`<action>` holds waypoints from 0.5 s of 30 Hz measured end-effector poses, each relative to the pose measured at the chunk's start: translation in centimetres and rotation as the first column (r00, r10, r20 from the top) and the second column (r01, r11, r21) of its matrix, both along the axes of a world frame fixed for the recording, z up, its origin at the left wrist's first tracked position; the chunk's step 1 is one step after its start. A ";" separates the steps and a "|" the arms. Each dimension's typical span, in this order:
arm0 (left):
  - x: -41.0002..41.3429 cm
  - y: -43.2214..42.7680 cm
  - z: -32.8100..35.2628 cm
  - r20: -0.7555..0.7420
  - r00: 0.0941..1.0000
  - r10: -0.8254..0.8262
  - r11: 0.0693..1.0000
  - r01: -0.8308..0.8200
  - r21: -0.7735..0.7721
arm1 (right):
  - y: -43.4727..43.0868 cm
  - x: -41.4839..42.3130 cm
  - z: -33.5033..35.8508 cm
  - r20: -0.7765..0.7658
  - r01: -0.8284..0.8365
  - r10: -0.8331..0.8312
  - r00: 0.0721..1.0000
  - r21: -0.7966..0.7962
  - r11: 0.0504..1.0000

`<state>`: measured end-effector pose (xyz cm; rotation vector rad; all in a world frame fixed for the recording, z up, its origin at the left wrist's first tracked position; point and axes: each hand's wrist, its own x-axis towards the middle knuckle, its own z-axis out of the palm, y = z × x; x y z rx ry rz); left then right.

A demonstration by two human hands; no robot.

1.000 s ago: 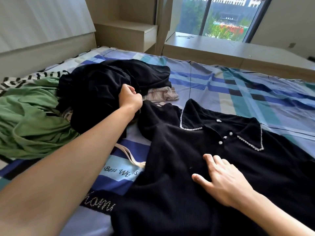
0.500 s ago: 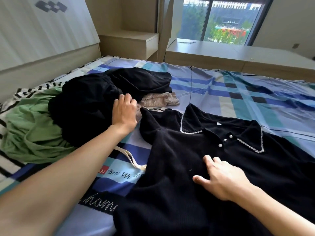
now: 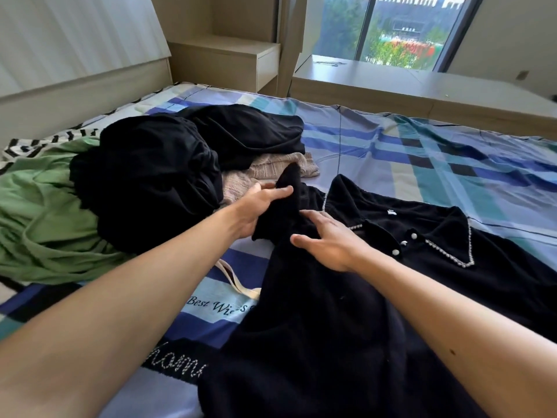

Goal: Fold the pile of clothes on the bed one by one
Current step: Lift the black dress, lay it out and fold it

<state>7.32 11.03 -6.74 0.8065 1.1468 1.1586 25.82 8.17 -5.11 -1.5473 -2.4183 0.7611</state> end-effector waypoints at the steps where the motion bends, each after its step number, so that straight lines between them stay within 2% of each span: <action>1: -0.2 0.5 0.4 -0.016 0.995 0.094 0.995 -0.093 0.048 | 0.1 -0.1 -0.3 0.003 -0.004 0.004 1.000 -0.018 1.000; 4: -1.9 1.5 2.8 -0.102 0.914 0.392 0.890 -0.349 0.292 | 0.4 -0.1 -1.4 0.003 -0.011 0.011 1.000 -0.033 0.999; 6: -3.4 1.6 3.8 -0.299 0.802 0.517 0.823 -0.371 0.430 | 0.6 -0.4 -1.8 -0.029 0.000 0.000 1.000 0.000 1.000; 7: -4.1 1.4 4.1 -0.440 0.702 0.560 0.811 -0.354 0.466 | 0.6 -0.7 -2.1 -0.032 0.008 -0.008 0.999 0.019 1.000; 9: -4.7 0.5 4.0 -0.753 0.420 0.506 0.861 -0.288 0.419 | 0.6 -1.2 -2.7 0.040 0.003 -0.004 0.999 0.033 0.999; 10: -4.7 0.2 3.7 -0.872 0.280 0.401 0.907 -0.254 0.336 | 0.4 -1.4 -3.1 0.106 -0.014 0.011 0.994 0.028 1.000; 11: -4.8 -0.2 3.4 -0.944 0.176 0.280 0.945 -0.225 0.239 | 0.1 -1.5 -3.5 0.171 -0.038 0.033 0.985 0.025 0.999; 13: -4.7 -1.0 2.8 -0.987 0.068 0.143 0.972 -0.196 0.127 | -0.7 -1.2 -4.1 0.234 -0.078 0.067 0.970 0.038 0.996; 15: -4.5 -1.7 2.4 -0.983 -0.059 0.175 0.972 -0.146 0.182 | -2.2 -0.4 -4.2 0.219 -0.102 0.090 0.972 0.046 0.994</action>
